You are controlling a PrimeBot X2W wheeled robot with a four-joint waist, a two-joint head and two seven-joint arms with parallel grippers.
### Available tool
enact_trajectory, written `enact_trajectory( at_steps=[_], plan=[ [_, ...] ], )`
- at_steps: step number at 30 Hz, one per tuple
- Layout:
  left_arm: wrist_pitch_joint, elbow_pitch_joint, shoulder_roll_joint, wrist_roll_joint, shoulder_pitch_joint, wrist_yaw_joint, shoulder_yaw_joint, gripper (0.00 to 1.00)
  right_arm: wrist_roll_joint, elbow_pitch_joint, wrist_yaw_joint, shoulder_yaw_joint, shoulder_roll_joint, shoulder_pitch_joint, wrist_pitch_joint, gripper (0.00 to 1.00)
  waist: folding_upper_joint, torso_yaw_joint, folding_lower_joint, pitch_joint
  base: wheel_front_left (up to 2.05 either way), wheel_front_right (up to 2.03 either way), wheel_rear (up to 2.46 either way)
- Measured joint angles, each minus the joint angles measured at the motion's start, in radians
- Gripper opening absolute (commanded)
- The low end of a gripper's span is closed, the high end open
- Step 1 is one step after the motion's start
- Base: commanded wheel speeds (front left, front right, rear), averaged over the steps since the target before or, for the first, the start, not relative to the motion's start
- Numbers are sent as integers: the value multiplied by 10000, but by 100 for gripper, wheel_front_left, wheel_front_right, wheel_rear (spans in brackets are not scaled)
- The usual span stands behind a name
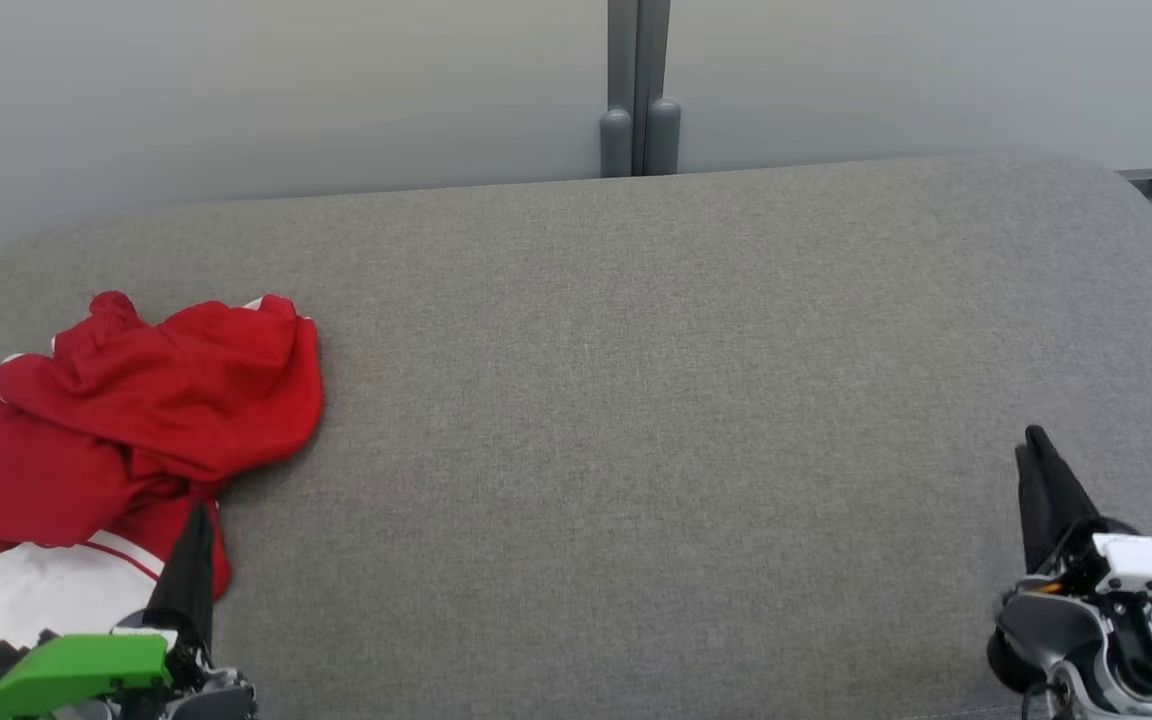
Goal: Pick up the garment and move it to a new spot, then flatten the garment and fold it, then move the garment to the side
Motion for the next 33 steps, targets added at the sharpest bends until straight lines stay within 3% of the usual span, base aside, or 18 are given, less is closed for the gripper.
enact_trajectory(
  at_steps=[1, 13, 33],
  plan=[
    [0, 127, -54, 0, 96, 0, -10, 100, 0, 105, -4, 13, 48, 114, 0, 100, 0, 0, 0, 0, 0, 0, 0],
    [-240, 284, -224, 174, 410, 2, -240, 100, -261, 163, -6, 52, 157, 485, -159, 100, 1, 5, 0, 2, 0, 0, 0],
    [-832, 205, 27, 2571, 363, 15, -662, 100, -3266, -341, -100, 506, -648, 524, -874, 100, 1, 7, 0, -8, 0, 0, 0]
  ],
)
